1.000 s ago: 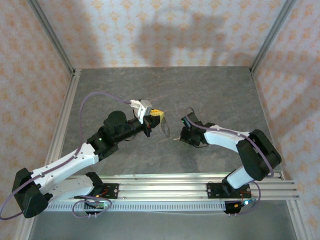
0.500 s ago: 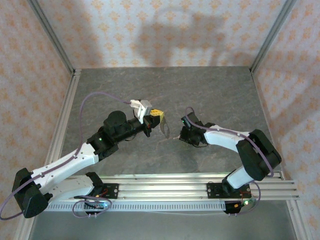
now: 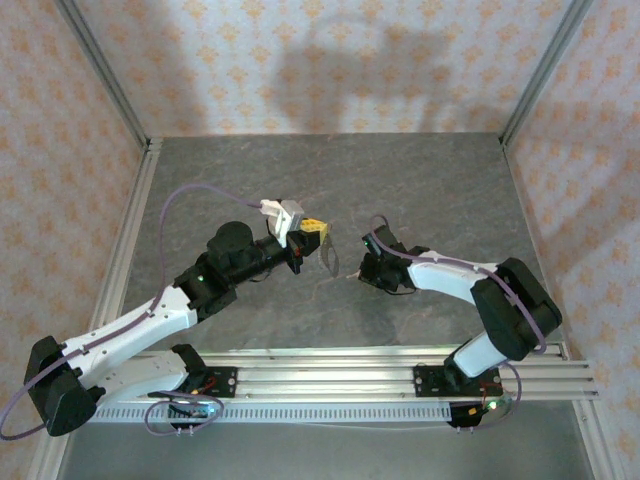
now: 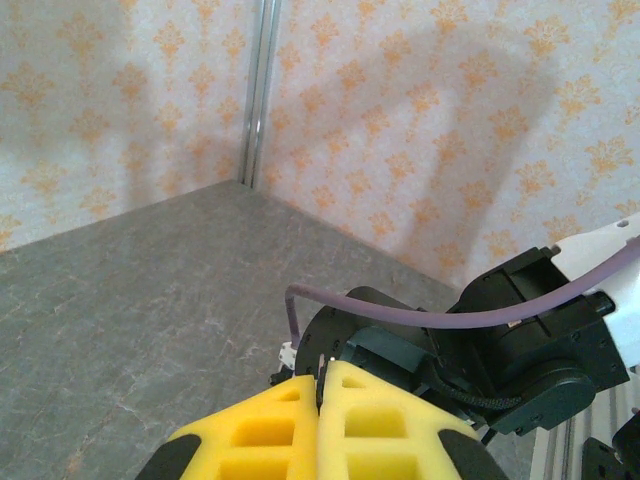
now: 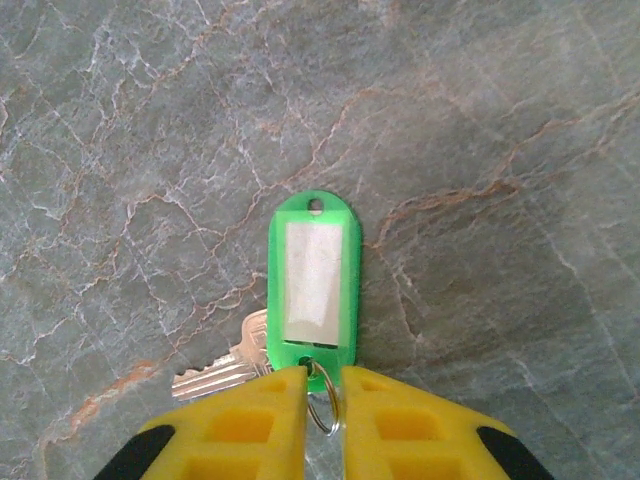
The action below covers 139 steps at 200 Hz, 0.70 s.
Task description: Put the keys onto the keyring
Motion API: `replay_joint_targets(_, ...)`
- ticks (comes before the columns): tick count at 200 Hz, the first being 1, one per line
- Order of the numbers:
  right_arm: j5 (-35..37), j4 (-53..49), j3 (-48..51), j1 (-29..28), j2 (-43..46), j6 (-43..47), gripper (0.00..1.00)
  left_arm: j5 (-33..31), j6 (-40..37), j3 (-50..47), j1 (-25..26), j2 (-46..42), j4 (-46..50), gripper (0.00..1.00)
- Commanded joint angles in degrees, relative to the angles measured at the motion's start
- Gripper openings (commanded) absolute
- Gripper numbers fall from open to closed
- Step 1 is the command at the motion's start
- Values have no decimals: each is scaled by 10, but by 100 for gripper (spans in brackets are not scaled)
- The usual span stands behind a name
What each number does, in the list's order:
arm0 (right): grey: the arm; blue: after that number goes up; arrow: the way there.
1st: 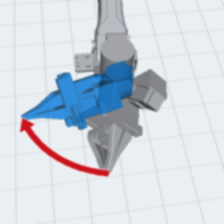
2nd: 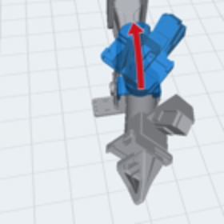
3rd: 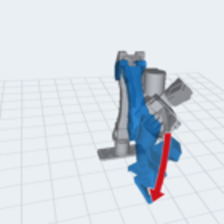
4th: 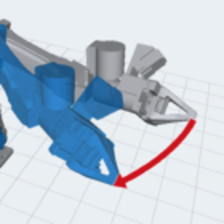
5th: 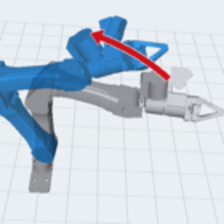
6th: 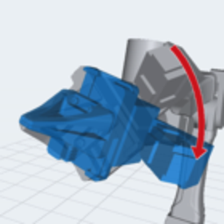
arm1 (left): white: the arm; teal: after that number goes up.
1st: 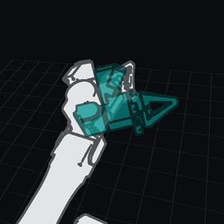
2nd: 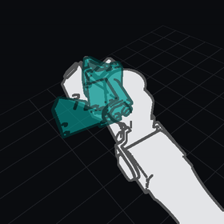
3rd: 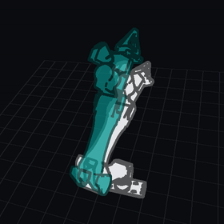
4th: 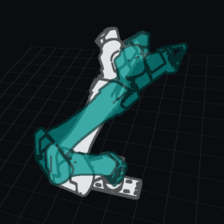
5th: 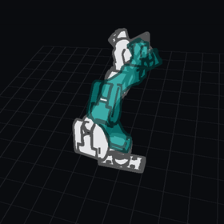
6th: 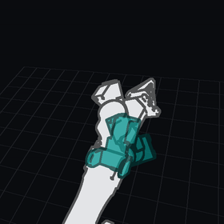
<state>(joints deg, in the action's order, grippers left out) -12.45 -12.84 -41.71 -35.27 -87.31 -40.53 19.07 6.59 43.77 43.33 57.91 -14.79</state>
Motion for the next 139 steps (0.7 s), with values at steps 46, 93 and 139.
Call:
replay_joint_targets(46,12,4,5,-2,-5,-2,0,3,4,17,-5,0,-27,0)
replay_joint_targets(93,44,-21,0,4,70,35,0,3,2,24,-5,4,-17,0)
replay_joint_targets(139,-21,6,-3,65,240,137,0,8,-7,36,-5,15,-5,0)
